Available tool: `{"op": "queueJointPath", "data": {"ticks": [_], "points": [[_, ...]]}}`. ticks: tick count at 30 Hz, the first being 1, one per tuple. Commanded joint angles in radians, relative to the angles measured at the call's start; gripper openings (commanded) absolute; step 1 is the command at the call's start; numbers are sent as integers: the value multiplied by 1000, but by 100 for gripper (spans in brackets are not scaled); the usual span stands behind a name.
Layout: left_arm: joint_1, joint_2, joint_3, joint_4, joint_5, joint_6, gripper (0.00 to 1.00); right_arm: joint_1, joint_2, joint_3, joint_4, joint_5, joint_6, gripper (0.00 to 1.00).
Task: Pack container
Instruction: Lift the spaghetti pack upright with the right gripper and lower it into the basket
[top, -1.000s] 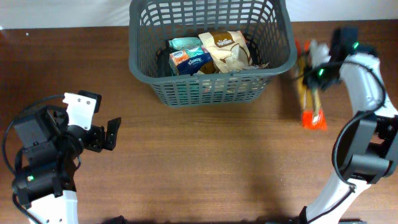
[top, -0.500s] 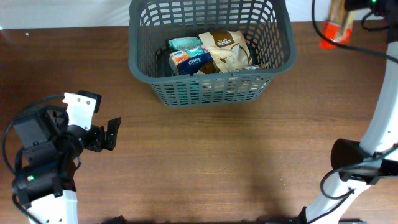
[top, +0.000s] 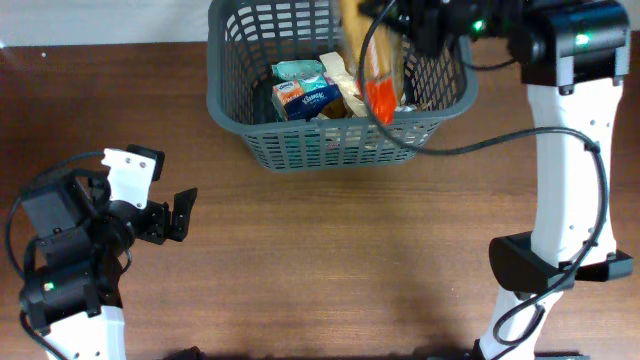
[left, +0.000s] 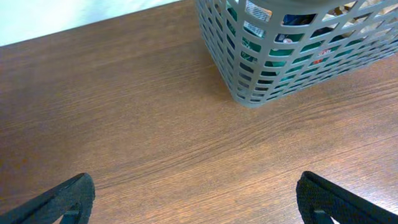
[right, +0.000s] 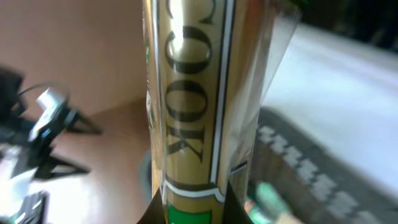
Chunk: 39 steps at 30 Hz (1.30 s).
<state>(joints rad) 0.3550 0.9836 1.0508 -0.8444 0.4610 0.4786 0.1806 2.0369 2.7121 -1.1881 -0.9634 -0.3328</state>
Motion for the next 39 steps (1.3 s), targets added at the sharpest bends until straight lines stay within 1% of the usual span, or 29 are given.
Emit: {"op": "queueJointPath", "data": {"ticks": [1,5,9,13,21,24,28,39], "points": [[5,-2,-8,3,25,20,99,-6,33,-33,-58,-20,-127,4],[5,-2,-8,3,34,20,99,-9,95,-117,-121,-16,-162,3],[5,-2,-8,0,34,20,99,-8,122,-200,-121,-17,-217,4],[5,-2,-8,-4,33,20,99,-4,126,-261,-121,-16,-237,4],[5,-2,-8,-5,33,20,99,8,124,-227,-105,-31,-266,3],[5,-2,-8,-6,33,20,99,8,124,-191,-44,-11,-254,4],[5,-2,-8,-6,33,20,99,11,124,-151,87,89,-157,3],[5,-2,-8,-9,32,24,99,11,126,-146,442,31,-160,3]]}}
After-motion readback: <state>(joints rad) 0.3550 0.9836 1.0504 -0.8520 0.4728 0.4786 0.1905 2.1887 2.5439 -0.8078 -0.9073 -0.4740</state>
